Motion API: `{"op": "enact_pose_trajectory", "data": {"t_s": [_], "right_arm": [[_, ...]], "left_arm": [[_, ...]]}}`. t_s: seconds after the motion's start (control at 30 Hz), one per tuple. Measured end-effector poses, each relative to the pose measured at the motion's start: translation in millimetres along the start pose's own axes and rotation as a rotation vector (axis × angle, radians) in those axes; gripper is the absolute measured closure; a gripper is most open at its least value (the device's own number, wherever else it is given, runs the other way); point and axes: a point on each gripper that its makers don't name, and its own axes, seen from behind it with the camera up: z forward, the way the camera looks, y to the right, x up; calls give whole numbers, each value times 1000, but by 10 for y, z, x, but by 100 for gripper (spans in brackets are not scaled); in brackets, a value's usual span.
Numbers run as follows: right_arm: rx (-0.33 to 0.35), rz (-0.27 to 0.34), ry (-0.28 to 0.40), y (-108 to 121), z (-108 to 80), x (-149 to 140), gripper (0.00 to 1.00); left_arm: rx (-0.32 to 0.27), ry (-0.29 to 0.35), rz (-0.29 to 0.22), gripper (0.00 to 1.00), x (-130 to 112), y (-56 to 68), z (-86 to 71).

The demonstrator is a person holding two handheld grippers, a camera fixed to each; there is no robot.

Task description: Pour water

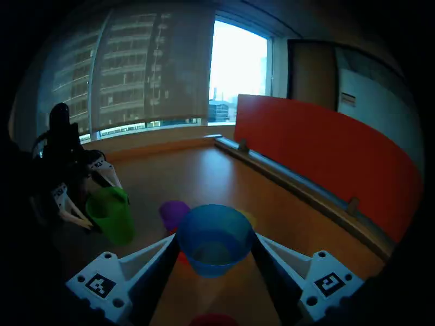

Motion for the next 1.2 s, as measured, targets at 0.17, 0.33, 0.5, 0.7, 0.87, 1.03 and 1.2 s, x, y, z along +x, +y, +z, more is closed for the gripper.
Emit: {"op": "enact_pose_trajectory", "data": {"t_s": [0.17, 0.33, 0.5, 0.7, 0.87, 1.03, 1.2], "right_arm": [[-7, -5, 37, -32, -59, 84, 8], [-13, -3, 78, -66, -116, 180, 9], [-18, 4, 115, -108, -158, 262, 9], [-20, -5, 153, -167, -189, 345, 9], [-17, -8, 180, -219, -199, 411, 9], [-18, -3, 221, -242, -215, 505, 9], [-15, 7, 257, -271, -220, 574, 9]], "left_arm": [[-7, -3, 6, 15, 18, 50, 17], [-11, -1, 8, 15, 33, 76, 32], [-12, -3, 6, 15, 35, 88, 49], [-15, -4, 10, 15, 46, 115, 65], [-14, 0, 10, 15, 73, 118, 76], [-16, 4, 3, 15, 86, 115, 86], [-15, 3, 4, 15, 85, 115, 95]]}}
